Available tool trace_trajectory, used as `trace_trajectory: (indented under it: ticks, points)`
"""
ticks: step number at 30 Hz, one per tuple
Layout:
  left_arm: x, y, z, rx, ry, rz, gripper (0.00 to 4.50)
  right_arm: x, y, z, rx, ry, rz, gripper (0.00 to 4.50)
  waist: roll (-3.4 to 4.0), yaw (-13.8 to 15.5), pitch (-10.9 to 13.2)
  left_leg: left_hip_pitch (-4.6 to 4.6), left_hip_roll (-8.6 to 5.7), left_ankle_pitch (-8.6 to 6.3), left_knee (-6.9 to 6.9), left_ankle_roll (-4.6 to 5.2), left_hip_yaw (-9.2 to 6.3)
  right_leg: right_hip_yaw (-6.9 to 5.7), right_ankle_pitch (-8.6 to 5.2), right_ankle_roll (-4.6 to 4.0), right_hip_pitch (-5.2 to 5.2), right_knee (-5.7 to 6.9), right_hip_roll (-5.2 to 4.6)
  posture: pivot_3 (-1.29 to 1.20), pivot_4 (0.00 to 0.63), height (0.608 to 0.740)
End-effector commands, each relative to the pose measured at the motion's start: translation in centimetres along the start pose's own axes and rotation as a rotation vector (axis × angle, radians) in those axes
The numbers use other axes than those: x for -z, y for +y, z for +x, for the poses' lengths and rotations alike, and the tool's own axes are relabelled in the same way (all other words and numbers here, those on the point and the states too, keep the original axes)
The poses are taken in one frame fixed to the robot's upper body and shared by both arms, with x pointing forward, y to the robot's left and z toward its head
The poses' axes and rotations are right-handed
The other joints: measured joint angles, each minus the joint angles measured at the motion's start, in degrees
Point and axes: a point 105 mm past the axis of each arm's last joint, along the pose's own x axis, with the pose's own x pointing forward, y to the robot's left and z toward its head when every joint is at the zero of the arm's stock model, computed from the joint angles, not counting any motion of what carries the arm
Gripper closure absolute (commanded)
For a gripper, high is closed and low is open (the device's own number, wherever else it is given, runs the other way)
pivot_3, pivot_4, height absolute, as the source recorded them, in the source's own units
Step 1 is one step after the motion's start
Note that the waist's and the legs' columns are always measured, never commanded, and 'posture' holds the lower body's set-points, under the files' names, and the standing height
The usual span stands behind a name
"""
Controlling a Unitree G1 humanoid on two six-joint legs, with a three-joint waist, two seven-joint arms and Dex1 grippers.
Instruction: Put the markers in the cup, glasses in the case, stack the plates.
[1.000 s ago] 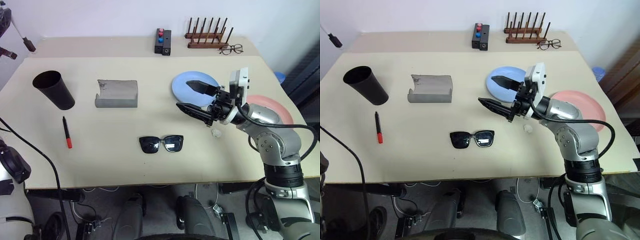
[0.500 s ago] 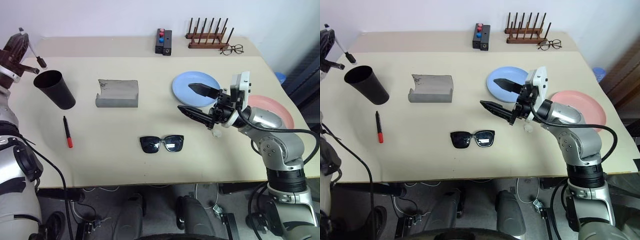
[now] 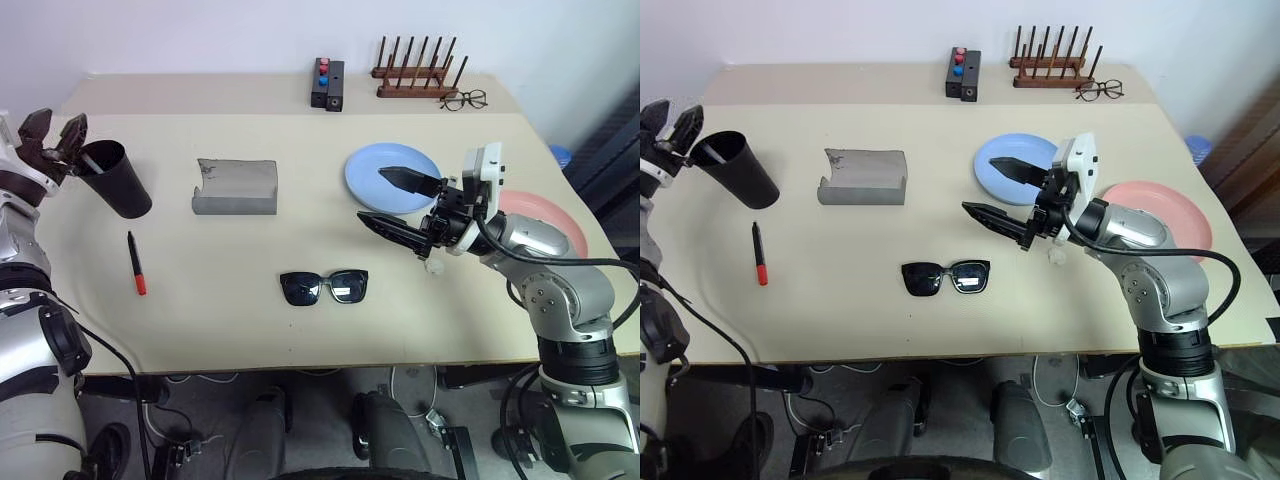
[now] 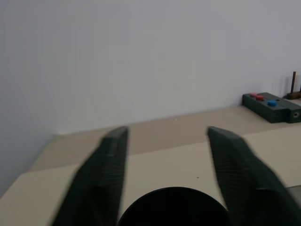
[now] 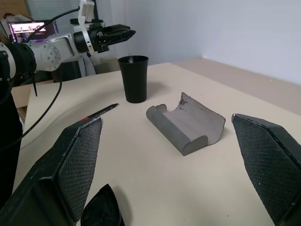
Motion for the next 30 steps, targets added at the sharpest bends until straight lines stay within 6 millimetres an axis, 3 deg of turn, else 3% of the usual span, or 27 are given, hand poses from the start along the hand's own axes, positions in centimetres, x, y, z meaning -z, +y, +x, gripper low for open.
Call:
trace_trajectory:
  ticks: [1, 4, 9, 14, 17, 22, 26, 30]
  points:
    - [-1.8, 0.4, 0.2, -0.001, -0.058, 0.015, 0.03, -1.0, 0.3, -0.2, -0.004, -0.014, -0.044, 0.0, 0.0, 0.0, 0.0, 0.0, 0.0, 0.0, 0.01, 0.0, 0.0, 0.0, 0.0, 0.0, 0.0, 0.0, 0.0, 0.0, 0.15, 0.74]
    - [-2.9, 0.3, 1.0, 0.017, -0.059, -0.028, 0.03, -0.9, 0.2, -0.2, -0.004, -0.013, -0.046, 0.0, 0.0, 0.0, 0.0, 0.0, 0.01, 0.0, 0.02, 0.0, 0.0, 0.0, 0.01, 0.0, 0.0, 0.0, 0.01, 0.0, 0.15, 0.74]
    - [-4.3, 0.0, 1.6, 0.034, 0.086, -0.125, 0.03, -0.9, 0.2, -0.2, -0.005, -0.015, -0.036, 0.0, -0.01, -0.1, 0.0, -0.05, 0.01, 0.0, 0.08, 0.0, -0.03, 0.0, 0.03, 0.03, 0.02, 0.0, 0.03, 0.0, 0.15, 0.74]
    - [-3.9, -0.2, -1.3, -0.089, 0.409, -0.088, 0.03, -0.7, -0.1, 0.0, -0.008, -0.021, -0.037, 0.0, 0.04, -0.8, 0.0, 0.0, 0.1, -0.03, 0.03, 0.01, 0.0, 0.12, 0.03, 0.03, -0.01, 0.0, 0.11, 0.0, 0.15, 0.74]
    - [-4.6, -1.7, -2.8, -0.088, 0.496, -0.152, 0.03, -0.7, -0.2, 0.5, -0.017, -0.032, -0.033, 0.0, 0.04, -0.5, 0.0, 0.03, 0.16, -0.03, 0.03, 0.0, -0.02, 0.14, 0.03, 0.0, -0.02, 0.02, 0.19, 0.0, 0.15, 0.74]
    - [-3.7, -2.9, -5.0, -0.178, 0.656, -0.198, 0.03, -0.6, -0.2, 1.1, -0.043, -0.042, -0.031, 0.0, 0.04, -0.1, 0.0, 0.01, 0.16, -0.05, 0.13, -0.02, -0.04, 0.14, 0.05, -0.05, 0.01, -0.03, 0.19, 0.0, 0.15, 0.74]
    - [-2.1, -3.8, -6.4, -0.209, 0.74, -0.354, 0.03, -0.4, -0.2, 1.2, -0.053, -0.041, -0.029, 0.0, 0.05, -0.1, 0.0, 0.02, 0.15, -0.05, 0.11, -0.02, -0.04, 0.14, 0.06, -0.05, 0.01, -0.02, 0.2, 0.0, 0.15, 0.74]
    - [-0.1, -3.6, -8.1, -0.268, 0.816, -0.347, 0.03, -0.4, -0.1, 1.1, -0.051, -0.039, -0.033, 0.0, 0.02, -0.2, 0.0, 0.01, 0.15, -0.04, 0.12, -0.02, -0.03, 0.15, 0.07, -0.05, 0.0, -0.03, 0.21, 0.0, 0.15, 0.74]
